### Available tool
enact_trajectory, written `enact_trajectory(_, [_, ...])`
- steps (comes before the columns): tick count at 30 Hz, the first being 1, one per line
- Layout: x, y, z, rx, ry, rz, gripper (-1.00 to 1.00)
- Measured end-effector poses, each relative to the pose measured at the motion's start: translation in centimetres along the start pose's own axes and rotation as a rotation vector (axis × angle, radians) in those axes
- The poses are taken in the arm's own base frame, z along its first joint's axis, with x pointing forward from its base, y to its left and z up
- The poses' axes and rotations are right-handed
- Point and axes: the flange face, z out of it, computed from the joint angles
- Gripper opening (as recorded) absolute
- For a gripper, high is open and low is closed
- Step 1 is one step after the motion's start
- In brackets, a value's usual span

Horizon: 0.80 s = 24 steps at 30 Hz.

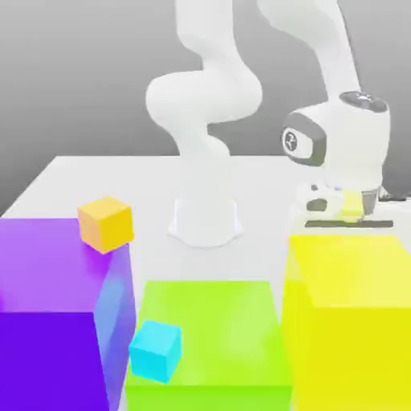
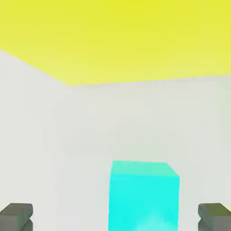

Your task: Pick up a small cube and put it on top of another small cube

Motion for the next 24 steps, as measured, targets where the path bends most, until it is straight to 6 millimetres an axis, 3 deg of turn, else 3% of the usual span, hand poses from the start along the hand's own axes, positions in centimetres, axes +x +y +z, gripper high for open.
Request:
enact_trajectory(7, [0.0, 0.4, 5.8, -0.006, 0.002, 0.005, 0.00])
enact_trajectory(8, [0.0, 0.5, 6.3, -0.007, 0.003, 0.006, -1.00])
enact_trajectory(14, [0.0, 0.5, 6.5, -0.004, 0.002, 0.006, -1.00])
enact_trajectory(22, [-0.1, 0.4, 0.8, -0.004, 0.006, 0.002, -1.00])
enact_trajectory(24, [-0.8, -0.6, -0.6, -0.011, -0.005, -0.007, -1.00])
